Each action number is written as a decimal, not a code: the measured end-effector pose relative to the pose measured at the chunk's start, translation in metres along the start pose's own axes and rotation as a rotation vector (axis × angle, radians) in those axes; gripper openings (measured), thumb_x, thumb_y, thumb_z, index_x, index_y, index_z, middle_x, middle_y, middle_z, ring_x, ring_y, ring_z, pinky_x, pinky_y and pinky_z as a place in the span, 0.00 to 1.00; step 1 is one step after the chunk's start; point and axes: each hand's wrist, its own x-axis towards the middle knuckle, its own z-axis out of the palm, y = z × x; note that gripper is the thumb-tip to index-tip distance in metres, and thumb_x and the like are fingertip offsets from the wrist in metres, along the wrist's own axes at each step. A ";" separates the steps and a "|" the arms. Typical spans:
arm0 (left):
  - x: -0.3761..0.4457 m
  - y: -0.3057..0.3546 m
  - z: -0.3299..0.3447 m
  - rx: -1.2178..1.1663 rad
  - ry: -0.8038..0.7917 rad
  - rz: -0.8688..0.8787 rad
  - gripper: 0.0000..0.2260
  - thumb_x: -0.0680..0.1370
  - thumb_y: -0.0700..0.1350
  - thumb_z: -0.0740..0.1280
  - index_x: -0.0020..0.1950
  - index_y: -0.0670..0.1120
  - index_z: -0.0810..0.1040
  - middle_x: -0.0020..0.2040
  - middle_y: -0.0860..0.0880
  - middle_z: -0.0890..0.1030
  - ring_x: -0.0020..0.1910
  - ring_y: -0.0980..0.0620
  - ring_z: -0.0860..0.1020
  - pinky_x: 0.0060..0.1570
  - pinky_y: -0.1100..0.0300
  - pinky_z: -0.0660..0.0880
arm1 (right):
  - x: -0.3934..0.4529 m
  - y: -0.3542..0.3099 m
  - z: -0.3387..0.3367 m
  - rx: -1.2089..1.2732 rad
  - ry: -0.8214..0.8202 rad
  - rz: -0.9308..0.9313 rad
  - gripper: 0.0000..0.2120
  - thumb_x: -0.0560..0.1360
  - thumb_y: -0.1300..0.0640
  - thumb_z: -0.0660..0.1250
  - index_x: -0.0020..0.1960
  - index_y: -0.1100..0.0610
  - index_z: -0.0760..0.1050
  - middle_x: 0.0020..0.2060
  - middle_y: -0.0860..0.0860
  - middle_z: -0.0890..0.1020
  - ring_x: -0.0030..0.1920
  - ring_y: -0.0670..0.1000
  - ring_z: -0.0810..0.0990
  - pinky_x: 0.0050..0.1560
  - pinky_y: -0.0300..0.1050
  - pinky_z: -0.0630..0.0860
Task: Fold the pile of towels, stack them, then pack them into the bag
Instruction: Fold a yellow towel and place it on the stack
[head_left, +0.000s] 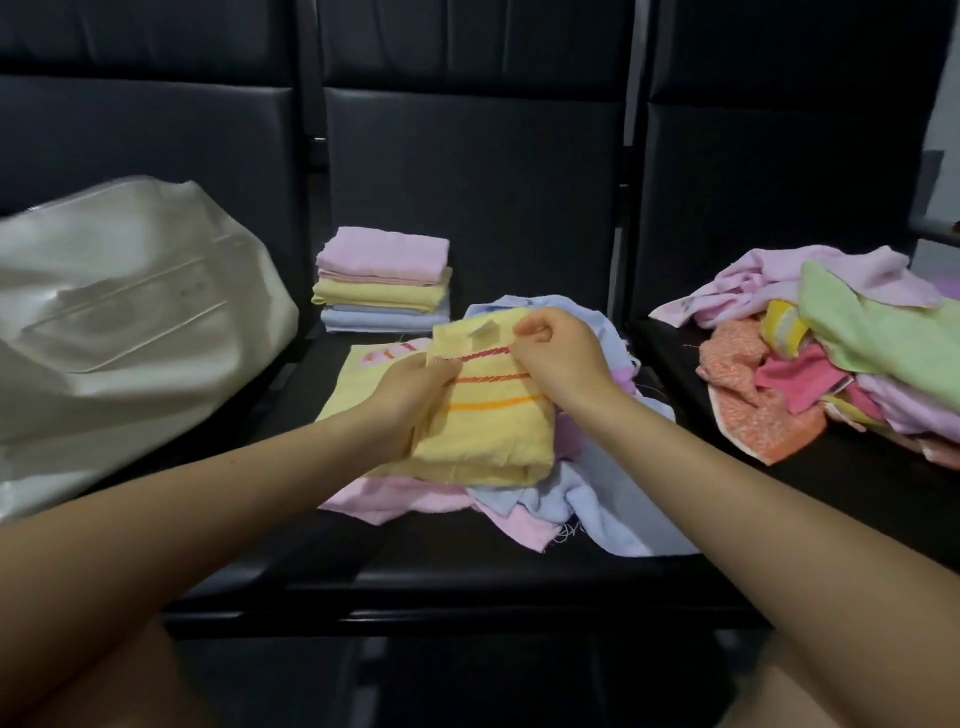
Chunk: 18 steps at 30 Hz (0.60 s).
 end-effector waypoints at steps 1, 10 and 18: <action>0.001 0.000 0.001 0.033 0.027 0.005 0.13 0.82 0.50 0.61 0.62 0.47 0.76 0.56 0.46 0.81 0.56 0.45 0.79 0.63 0.46 0.74 | 0.002 0.005 -0.001 -0.037 -0.006 0.027 0.10 0.73 0.58 0.65 0.54 0.55 0.76 0.42 0.47 0.79 0.45 0.51 0.78 0.44 0.46 0.73; 0.009 -0.005 0.010 0.249 0.113 0.148 0.17 0.84 0.48 0.51 0.69 0.44 0.70 0.63 0.46 0.76 0.61 0.46 0.74 0.66 0.48 0.69 | -0.011 0.010 -0.018 0.154 -0.315 0.297 0.12 0.73 0.50 0.73 0.40 0.57 0.75 0.23 0.46 0.75 0.27 0.45 0.76 0.26 0.37 0.71; 0.005 -0.005 -0.018 0.342 0.240 0.334 0.19 0.77 0.46 0.69 0.67 0.50 0.69 0.53 0.50 0.75 0.49 0.52 0.75 0.45 0.60 0.71 | -0.001 -0.025 0.002 0.273 -0.189 0.307 0.16 0.69 0.51 0.68 0.53 0.57 0.80 0.44 0.53 0.83 0.48 0.55 0.82 0.51 0.49 0.79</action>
